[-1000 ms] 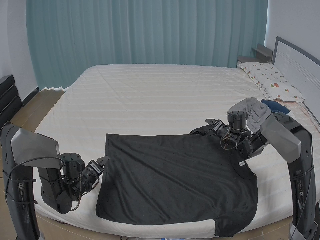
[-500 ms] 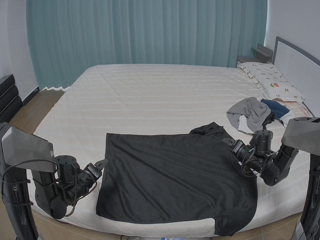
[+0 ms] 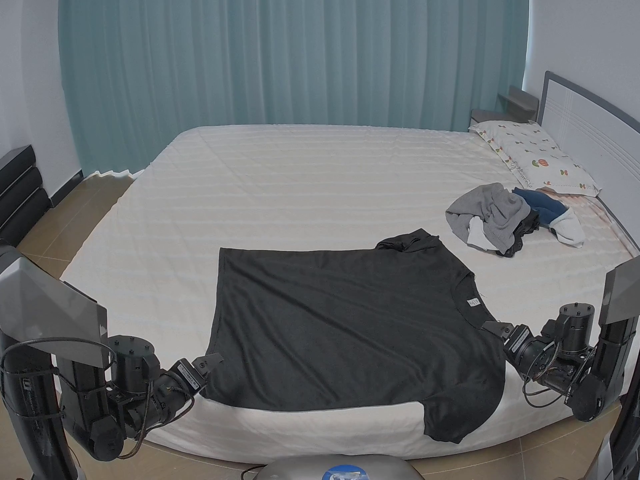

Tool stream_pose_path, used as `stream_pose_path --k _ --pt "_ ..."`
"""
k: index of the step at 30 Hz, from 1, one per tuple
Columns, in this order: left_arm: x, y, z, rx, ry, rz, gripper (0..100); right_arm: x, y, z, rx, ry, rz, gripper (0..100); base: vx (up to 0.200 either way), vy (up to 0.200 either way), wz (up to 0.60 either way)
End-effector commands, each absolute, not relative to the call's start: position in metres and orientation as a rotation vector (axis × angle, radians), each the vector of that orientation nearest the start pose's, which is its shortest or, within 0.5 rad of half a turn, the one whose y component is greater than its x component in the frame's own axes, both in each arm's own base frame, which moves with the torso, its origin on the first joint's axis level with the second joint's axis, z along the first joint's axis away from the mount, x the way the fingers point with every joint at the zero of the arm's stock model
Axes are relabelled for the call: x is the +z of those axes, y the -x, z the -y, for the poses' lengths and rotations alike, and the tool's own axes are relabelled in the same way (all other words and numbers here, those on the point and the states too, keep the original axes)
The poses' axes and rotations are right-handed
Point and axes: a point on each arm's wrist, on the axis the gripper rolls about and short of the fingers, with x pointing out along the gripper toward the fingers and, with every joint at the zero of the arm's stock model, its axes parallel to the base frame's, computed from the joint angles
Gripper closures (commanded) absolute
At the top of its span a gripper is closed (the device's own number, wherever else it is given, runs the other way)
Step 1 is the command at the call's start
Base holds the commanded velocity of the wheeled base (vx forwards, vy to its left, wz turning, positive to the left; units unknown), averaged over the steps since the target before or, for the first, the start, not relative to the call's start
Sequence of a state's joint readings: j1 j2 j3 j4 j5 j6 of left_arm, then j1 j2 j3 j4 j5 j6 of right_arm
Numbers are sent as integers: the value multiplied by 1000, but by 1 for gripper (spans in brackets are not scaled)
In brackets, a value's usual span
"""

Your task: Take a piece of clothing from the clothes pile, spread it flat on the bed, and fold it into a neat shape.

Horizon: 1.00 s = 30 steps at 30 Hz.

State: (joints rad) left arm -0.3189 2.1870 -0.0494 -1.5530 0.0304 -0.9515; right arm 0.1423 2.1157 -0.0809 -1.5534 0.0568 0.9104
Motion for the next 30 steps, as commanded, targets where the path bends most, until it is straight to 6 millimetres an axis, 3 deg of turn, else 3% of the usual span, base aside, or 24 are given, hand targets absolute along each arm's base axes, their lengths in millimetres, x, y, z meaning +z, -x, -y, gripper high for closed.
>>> stream_pose_path --k 1,6,11,15,22,28,29,30 --pt "-1 -213 71 7 811 -677 0 22 -228 -34 -36 -870 -533 0 0 0 0" --pt "-20 -225 77 18 789 -712 0 21 -228 -35 -34 -869 -538 0 0 0 0" --pt "-24 -239 79 4 787 -682 0 21 -227 -35 -33 -867 -542 0 0 0 0" --pt "-47 -239 77 4 642 -747 0 20 -227 -36 -33 -867 -547 0 0 0 0" --pt "-48 -240 77 6 637 -747 0 17 -227 -36 -38 -864 -557 0 0 0 0" --pt "-47 -257 75 11 657 -684 0 16 -227 -36 -41 -861 -558 0 0 0 0" --pt "-47 -257 75 11 657 -684 100 16 -227 -36 -41 -861 -558 0 0 0 0" --pt "-48 -254 74 16 654 -695 100 16 -227 -36 -40 -862 -559 0 0 0 0"
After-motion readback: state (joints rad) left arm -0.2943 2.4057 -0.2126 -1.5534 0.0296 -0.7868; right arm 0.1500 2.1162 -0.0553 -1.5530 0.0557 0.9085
